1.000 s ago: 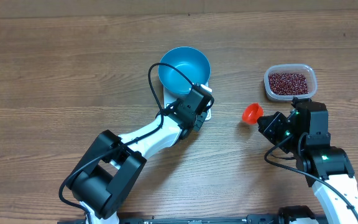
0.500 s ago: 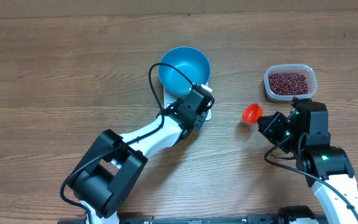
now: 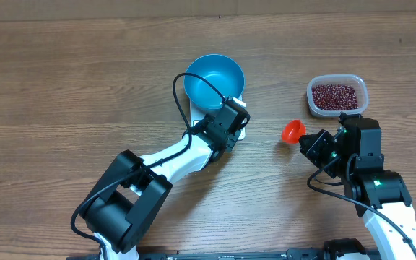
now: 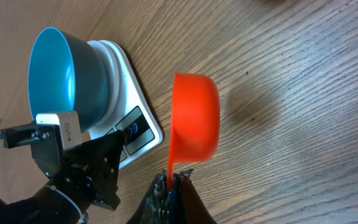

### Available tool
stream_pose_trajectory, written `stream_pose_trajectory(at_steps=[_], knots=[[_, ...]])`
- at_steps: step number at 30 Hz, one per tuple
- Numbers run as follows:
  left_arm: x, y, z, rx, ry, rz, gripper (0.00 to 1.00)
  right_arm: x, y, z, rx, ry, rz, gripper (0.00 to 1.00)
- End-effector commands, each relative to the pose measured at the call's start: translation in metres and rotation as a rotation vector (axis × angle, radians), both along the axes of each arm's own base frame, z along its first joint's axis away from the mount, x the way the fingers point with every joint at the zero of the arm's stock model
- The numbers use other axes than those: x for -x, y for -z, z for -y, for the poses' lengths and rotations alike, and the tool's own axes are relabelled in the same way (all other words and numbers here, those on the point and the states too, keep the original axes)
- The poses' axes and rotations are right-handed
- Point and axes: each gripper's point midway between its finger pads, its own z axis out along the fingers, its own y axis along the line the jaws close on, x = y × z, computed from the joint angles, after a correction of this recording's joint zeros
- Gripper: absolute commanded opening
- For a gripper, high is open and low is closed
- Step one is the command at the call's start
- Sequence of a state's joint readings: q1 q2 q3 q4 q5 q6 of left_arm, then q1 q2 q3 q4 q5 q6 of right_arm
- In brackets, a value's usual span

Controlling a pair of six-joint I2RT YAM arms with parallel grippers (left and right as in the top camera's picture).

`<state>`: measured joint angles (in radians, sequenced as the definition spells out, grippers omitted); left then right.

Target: Scoop item into bowl and weigh 150g on scale

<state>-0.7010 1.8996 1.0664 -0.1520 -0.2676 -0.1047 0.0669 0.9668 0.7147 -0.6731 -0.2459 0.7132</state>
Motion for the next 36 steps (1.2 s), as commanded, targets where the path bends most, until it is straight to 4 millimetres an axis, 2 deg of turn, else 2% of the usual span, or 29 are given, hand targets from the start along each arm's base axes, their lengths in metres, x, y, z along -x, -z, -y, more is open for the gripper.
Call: stream_pose_trajectory(at_steps=[1,36], knots=[[0.0025,0.0107,-0.004,-0.024,-0.019,-0.013,0.05,-0.0066,-0.0156,0.0008,0.012,0.0,0.051,0.04],[0.0025,0.0149,-0.0002,-0.011,-0.009,-0.02,0.07,-0.0067,-0.0157,0.0008,0.012,0.0,0.052,0.04]])
